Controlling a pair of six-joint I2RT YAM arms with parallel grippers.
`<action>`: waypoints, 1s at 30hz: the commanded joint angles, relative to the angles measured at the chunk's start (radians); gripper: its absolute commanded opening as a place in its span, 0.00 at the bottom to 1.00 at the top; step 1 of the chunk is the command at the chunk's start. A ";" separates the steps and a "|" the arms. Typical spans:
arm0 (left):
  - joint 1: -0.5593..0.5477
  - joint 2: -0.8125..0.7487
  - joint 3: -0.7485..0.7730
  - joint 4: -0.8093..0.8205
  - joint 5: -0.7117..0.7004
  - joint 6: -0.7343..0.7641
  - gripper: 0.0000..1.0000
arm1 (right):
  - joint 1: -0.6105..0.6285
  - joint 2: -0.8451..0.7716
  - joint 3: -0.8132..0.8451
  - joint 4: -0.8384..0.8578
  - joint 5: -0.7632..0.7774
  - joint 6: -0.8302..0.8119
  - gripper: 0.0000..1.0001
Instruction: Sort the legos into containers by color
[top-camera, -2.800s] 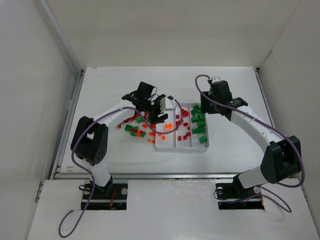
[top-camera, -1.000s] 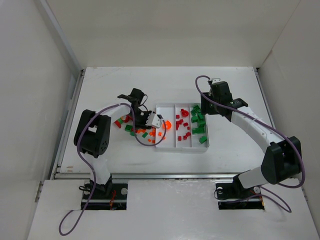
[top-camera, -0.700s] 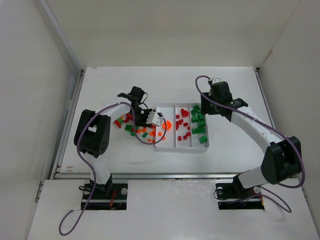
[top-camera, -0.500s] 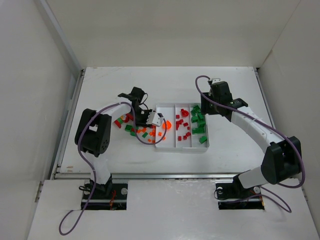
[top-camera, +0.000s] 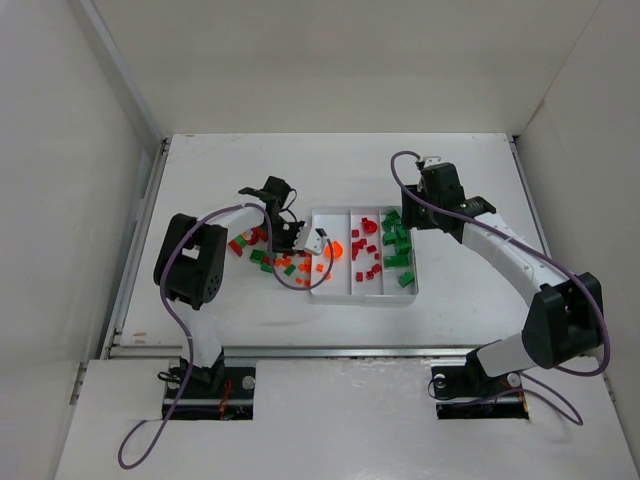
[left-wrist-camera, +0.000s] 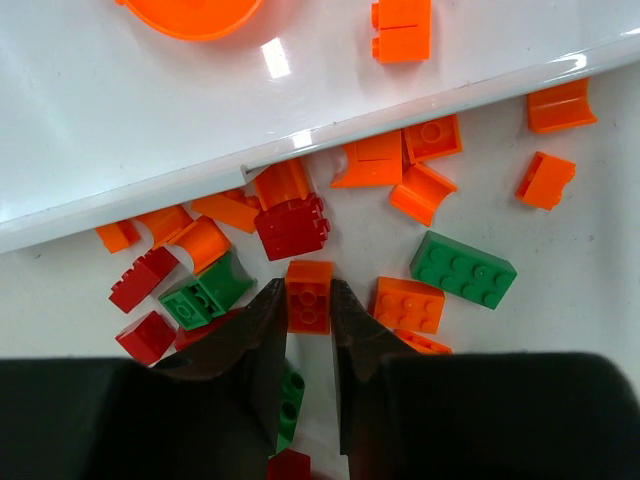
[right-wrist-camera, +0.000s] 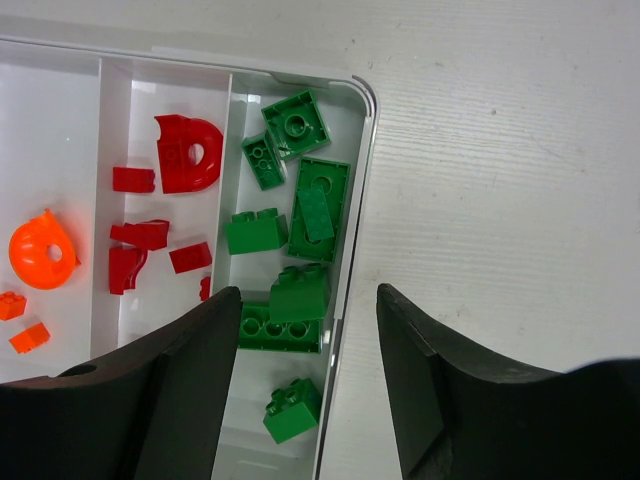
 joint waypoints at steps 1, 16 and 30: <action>-0.001 -0.008 -0.007 -0.041 0.010 0.012 0.13 | -0.008 0.002 0.016 0.020 0.014 -0.004 0.62; 0.061 -0.136 0.106 -0.055 0.338 -0.256 0.00 | -0.008 0.012 0.016 0.040 -0.006 -0.004 0.62; -0.088 -0.082 0.137 0.114 0.291 -0.414 0.24 | -0.008 -0.010 -0.016 0.040 0.004 0.005 0.62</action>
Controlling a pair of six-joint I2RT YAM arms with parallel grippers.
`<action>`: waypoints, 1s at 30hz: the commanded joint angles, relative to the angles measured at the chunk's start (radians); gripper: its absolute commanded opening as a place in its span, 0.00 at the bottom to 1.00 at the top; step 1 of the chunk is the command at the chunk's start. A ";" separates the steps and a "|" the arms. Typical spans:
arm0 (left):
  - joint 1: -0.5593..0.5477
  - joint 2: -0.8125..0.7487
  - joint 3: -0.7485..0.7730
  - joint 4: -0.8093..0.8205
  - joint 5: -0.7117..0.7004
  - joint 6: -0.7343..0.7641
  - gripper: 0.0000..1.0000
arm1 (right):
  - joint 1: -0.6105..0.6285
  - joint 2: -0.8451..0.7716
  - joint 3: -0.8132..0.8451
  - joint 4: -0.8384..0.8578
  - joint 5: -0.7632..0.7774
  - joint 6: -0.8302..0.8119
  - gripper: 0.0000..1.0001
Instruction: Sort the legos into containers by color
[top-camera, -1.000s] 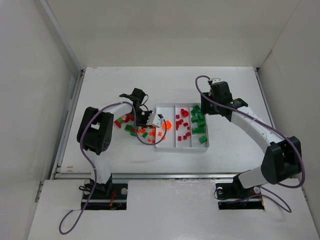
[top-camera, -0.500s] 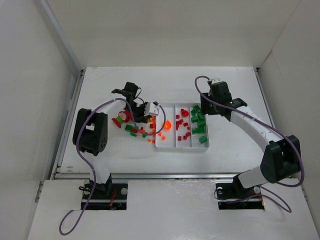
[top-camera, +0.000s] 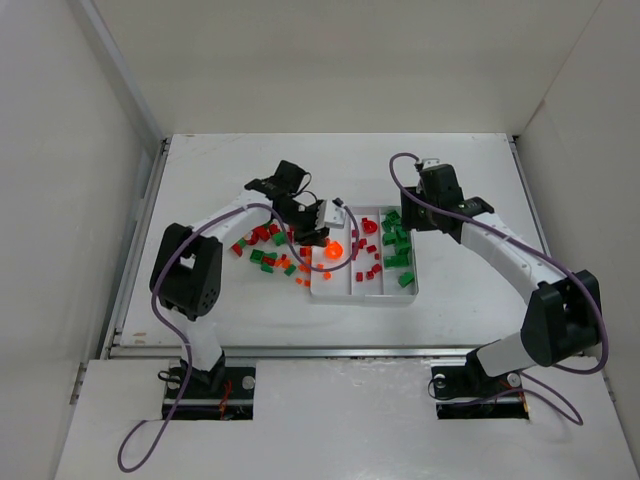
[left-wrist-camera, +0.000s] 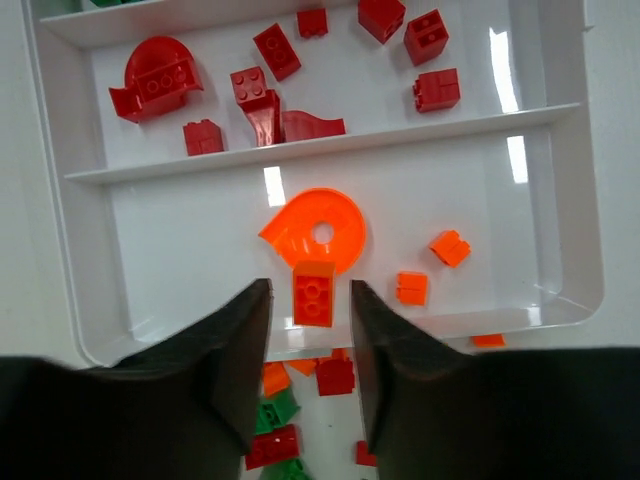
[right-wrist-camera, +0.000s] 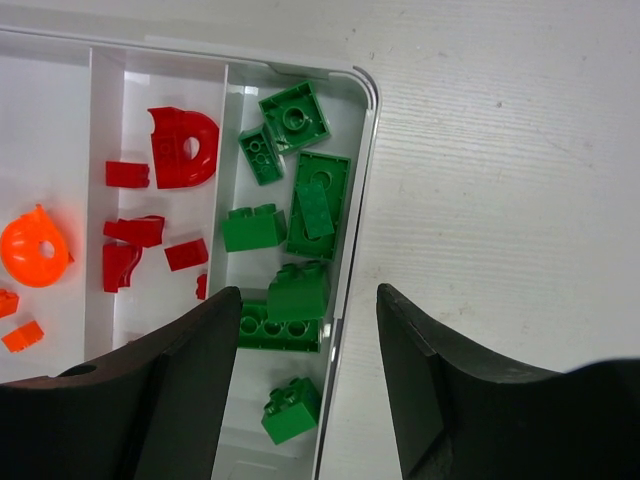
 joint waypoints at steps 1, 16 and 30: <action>-0.018 0.017 0.059 0.047 0.013 -0.047 0.35 | -0.008 -0.022 -0.014 0.039 0.008 0.004 0.62; 0.078 -0.061 0.039 0.297 -0.294 -0.396 1.00 | -0.008 -0.031 -0.023 0.039 0.008 0.004 0.62; 0.132 -0.349 -0.200 0.431 -0.662 -0.457 0.94 | 0.015 -0.002 0.192 0.013 0.062 -0.016 0.62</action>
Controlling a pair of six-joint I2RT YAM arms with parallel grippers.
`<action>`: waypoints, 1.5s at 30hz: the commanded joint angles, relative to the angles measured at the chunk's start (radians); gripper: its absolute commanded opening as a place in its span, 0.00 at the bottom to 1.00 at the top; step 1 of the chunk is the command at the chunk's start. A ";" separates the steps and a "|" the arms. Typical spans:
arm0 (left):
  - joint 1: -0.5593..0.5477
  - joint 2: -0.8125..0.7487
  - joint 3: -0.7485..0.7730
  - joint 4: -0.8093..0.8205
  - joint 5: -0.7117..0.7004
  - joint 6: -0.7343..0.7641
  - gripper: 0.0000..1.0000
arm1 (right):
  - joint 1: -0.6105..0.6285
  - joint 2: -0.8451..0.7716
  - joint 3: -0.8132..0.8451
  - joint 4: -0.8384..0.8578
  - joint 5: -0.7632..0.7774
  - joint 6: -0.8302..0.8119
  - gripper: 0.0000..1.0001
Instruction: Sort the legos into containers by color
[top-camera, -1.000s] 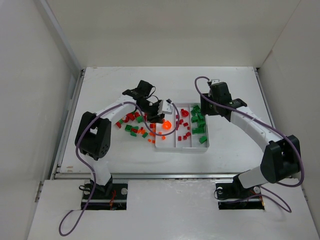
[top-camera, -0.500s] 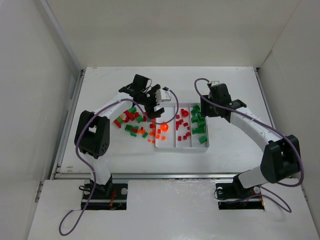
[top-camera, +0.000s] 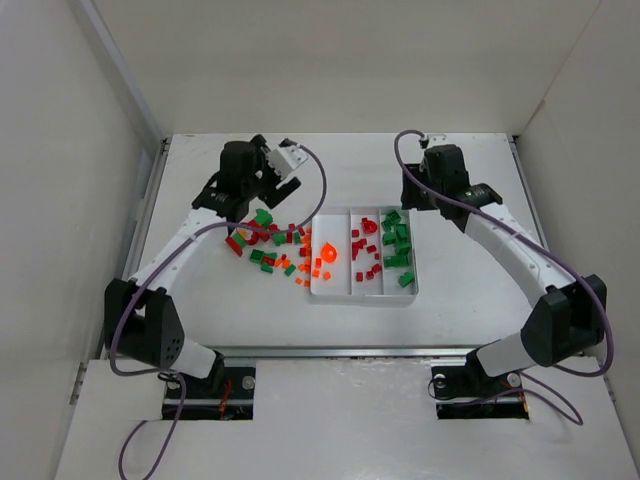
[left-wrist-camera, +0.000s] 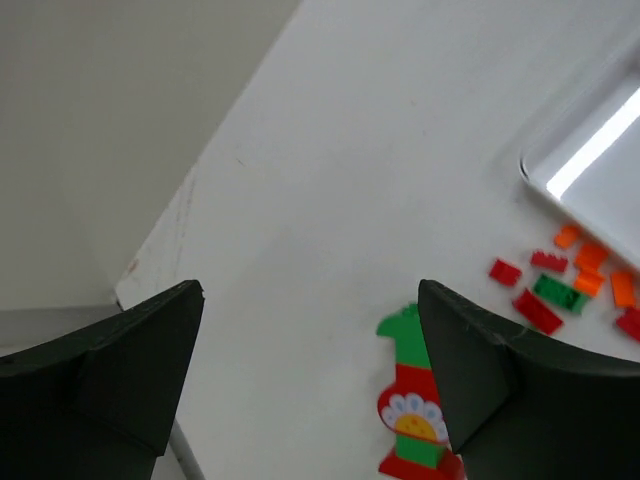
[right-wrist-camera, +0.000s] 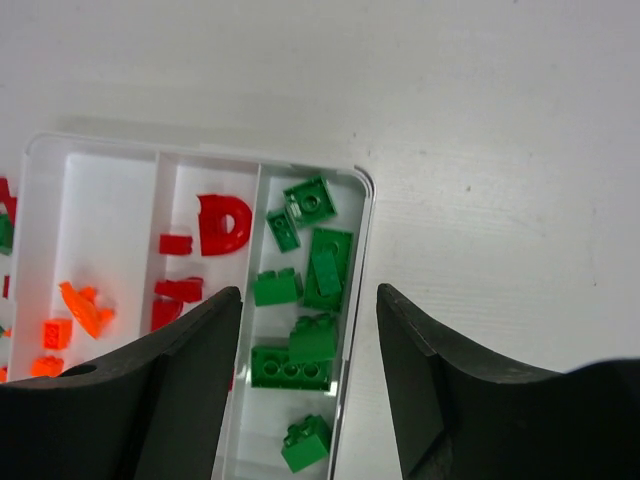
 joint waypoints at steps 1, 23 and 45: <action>0.012 -0.064 -0.148 -0.064 0.030 0.067 0.84 | 0.025 0.009 0.082 0.025 0.042 -0.022 0.62; 0.213 -0.300 -0.408 -0.115 -0.533 -0.661 0.54 | 0.380 0.397 0.448 0.014 -0.107 -0.148 0.63; 0.408 -0.633 -0.530 -0.131 -0.776 -0.979 0.60 | 0.698 0.870 0.789 -0.007 -0.179 -0.178 0.47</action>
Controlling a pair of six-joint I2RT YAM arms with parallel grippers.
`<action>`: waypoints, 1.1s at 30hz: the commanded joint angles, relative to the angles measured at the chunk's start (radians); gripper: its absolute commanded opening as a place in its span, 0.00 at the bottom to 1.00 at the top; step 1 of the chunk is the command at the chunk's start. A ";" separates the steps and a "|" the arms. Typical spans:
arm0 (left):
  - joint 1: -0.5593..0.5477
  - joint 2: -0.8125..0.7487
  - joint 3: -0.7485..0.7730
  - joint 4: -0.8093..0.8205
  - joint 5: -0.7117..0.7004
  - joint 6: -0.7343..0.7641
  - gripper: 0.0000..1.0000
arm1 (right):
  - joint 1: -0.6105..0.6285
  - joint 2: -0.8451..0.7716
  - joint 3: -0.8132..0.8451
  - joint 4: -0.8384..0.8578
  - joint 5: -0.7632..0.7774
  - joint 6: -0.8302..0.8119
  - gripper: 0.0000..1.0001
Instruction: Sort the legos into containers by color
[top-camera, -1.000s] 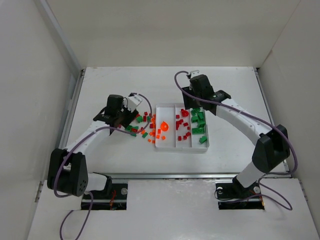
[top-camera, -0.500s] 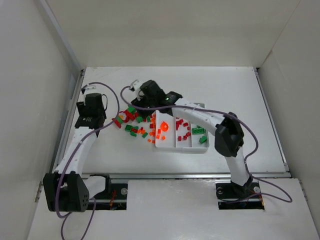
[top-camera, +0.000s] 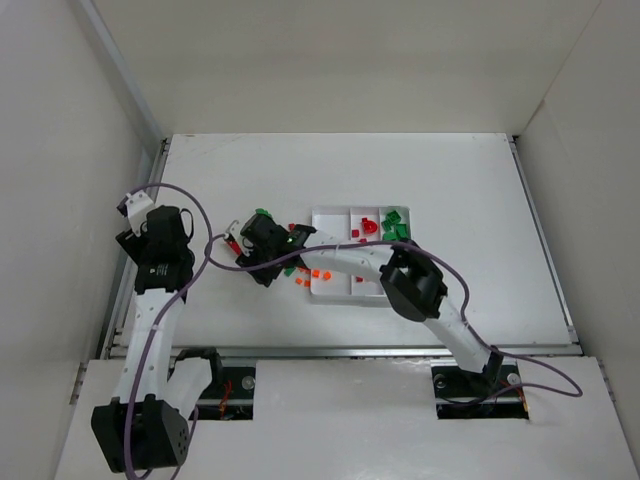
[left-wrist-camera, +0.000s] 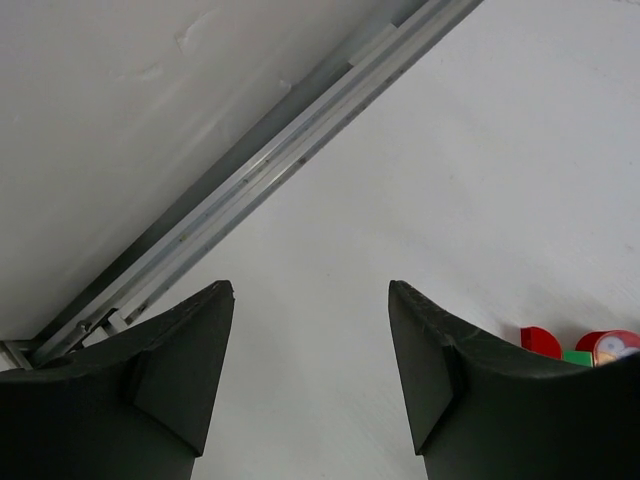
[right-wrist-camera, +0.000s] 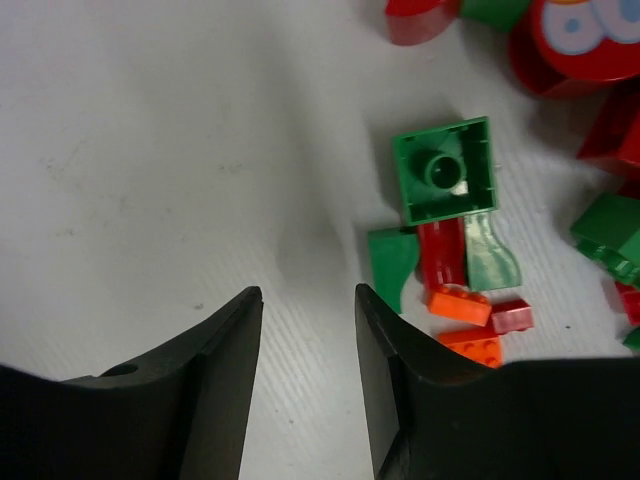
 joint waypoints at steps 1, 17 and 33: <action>-0.014 -0.035 -0.009 0.065 -0.034 -0.012 0.60 | -0.007 0.004 0.080 0.035 0.079 0.046 0.47; -0.014 -0.084 -0.048 0.105 -0.063 0.016 0.61 | -0.007 0.093 0.134 -0.026 0.163 0.066 0.47; -0.005 -0.120 -0.068 0.133 -0.033 0.025 0.61 | -0.007 0.015 -0.027 0.010 0.111 0.047 0.05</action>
